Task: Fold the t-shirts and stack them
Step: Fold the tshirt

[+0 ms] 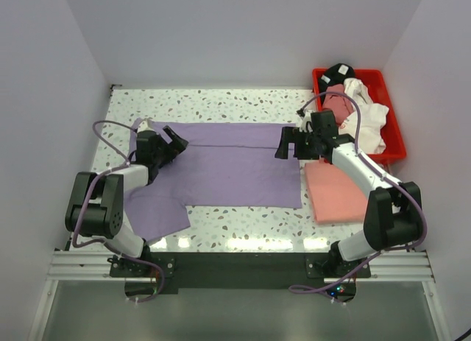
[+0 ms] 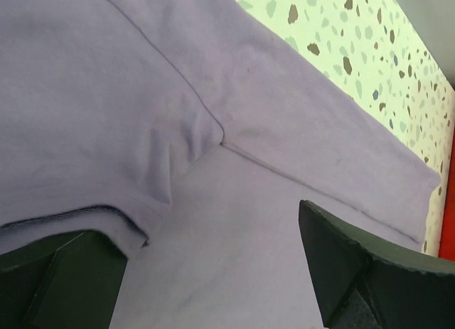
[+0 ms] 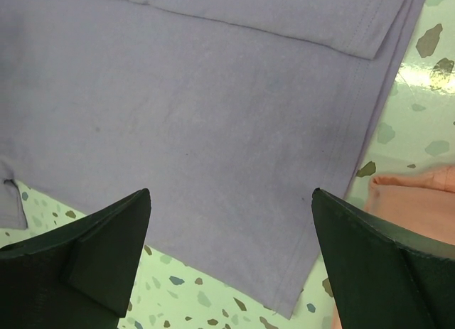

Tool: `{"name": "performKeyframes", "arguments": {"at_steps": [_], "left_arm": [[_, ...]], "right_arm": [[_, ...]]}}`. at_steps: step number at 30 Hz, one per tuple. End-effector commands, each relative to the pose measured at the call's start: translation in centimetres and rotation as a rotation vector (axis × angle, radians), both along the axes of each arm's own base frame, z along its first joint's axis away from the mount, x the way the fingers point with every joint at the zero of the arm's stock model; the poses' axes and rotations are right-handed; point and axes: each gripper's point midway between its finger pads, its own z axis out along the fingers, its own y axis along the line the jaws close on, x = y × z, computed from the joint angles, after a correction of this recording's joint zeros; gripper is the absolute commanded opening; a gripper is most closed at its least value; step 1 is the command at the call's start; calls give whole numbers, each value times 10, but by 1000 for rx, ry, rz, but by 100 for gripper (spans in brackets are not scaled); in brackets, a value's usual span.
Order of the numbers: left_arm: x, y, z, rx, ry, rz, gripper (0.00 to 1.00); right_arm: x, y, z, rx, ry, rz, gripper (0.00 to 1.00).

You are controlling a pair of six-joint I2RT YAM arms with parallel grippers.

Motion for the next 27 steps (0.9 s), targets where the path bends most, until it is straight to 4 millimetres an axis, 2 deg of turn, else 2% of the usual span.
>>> {"name": "performKeyframes", "arguments": {"at_steps": [1, 6, 10, 11, 16, 22, 26, 27], "left_arm": [[-2, -13, 31, -65, -101, -38, 100], [-16, -1, 31, -31, -43, 24, 100], [-33, 6, 37, -20, -66, 52, 100], [-34, 7, 47, -21, -89, 57, 100], [-39, 6, 64, -2, -87, 35, 100], [-36, 5, 72, 66, -80, -32, 100], [-25, 5, 48, 173, 29, -94, 100], [-25, 14, 39, 214, 73, -61, 100]], "right_arm": [[5, 6, 10, 26, -49, 30, 99], [4, 7, 12, 28, -48, 30, 99], [5, 6, 12, 29, -53, 28, 99], [5, 7, 13, 29, -55, 30, 99], [4, 8, 12, 37, -50, 35, 99], [3, 7, 9, 31, -36, 33, 99], [4, 7, 2, 23, -10, 29, 99], [3, 6, -1, 19, 1, 27, 99]]}}
